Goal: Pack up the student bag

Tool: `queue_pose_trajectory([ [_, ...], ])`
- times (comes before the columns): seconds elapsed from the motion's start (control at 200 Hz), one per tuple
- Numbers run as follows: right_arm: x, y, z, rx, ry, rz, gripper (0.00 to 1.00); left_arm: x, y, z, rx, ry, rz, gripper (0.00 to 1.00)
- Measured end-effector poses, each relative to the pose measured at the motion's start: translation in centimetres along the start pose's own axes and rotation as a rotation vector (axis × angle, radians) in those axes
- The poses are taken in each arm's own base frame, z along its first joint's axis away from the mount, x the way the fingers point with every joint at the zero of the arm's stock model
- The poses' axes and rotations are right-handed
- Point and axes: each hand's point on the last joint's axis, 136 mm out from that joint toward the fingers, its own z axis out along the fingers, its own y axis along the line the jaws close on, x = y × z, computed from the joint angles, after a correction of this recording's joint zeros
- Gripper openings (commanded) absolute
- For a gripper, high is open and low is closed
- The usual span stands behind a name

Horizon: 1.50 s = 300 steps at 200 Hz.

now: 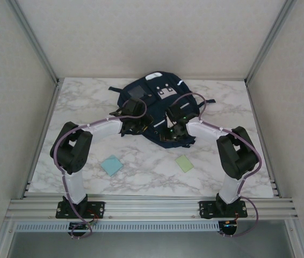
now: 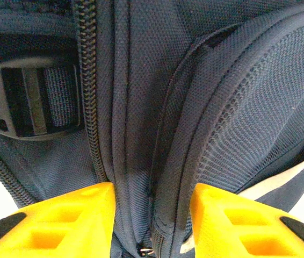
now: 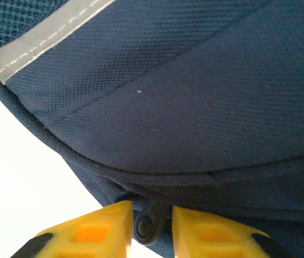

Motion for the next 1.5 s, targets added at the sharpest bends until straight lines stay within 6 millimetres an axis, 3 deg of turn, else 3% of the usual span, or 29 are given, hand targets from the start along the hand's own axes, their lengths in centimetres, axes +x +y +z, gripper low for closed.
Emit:
queue_pose_trajectory([
  [0.19, -0.1, -0.3, 0.4, 0.050, 0.008, 0.014, 0.28, -0.1, 0.0, -0.1, -0.002, -0.005, 0.004, 0.40],
  [0.325, -0.2, -0.4, 0.7, 0.114, 0.018, 0.017, 0.42, -0.1, 0.0, -0.2, -0.002, -0.007, 0.004, 0.40],
  [0.42, -0.3, -0.4, 0.9, 0.164, 0.023, 0.006, 0.43, -0.1, 0.0, -0.2, -0.002, -0.008, 0.004, 0.40],
  [0.48, -0.3, -0.5, 1.1, 0.193, 0.024, 0.002, 0.37, -0.1, 0.0, -0.2, -0.002, -0.008, 0.004, 0.40],
  [0.581, -0.4, -0.8, 1.2, 0.226, 0.020, 0.016, 0.17, -0.1, -0.1, -0.3, -0.001, -0.008, 0.005, 0.40],
  [0.701, -0.4, -1.3, 1.1, 0.248, 0.017, 0.025, 0.00, -0.2, -0.3, -0.7, 0.004, -0.010, 0.006, 0.42],
  [0.961, -0.4, -0.7, 0.6, 0.208, 0.021, 0.041, 0.00, 0.1, -1.0, -2.5, 0.034, -0.010, -0.013, 0.69],
  [1.146, -0.7, 2.0, -1.6, 0.032, 0.016, 0.053, 0.00, 1.2, -1.1, -2.7, 0.044, 0.020, -0.048, 0.71],
  [1.211, -1.1, 3.6, -2.2, -0.049, 0.008, 0.047, 0.00, 1.6, -0.8, -2.4, 0.038, 0.031, -0.063, 0.67],
  [1.251, -1.3, 4.5, -2.5, -0.097, 0.003, 0.041, 0.00, 1.7, -0.7, -2.1, 0.034, 0.036, -0.072, 0.60],
  [1.386, -1.3, 6.1, -2.8, -0.186, 0.016, 0.031, 0.00, 1.5, -0.3, -0.8, 0.030, 0.036, -0.098, 0.00],
  [1.502, -1.1, 5.9, -2.7, -0.185, 0.024, 0.011, 0.00, 1.2, -0.4, -0.7, 0.022, 0.037, -0.082, 0.00],
])
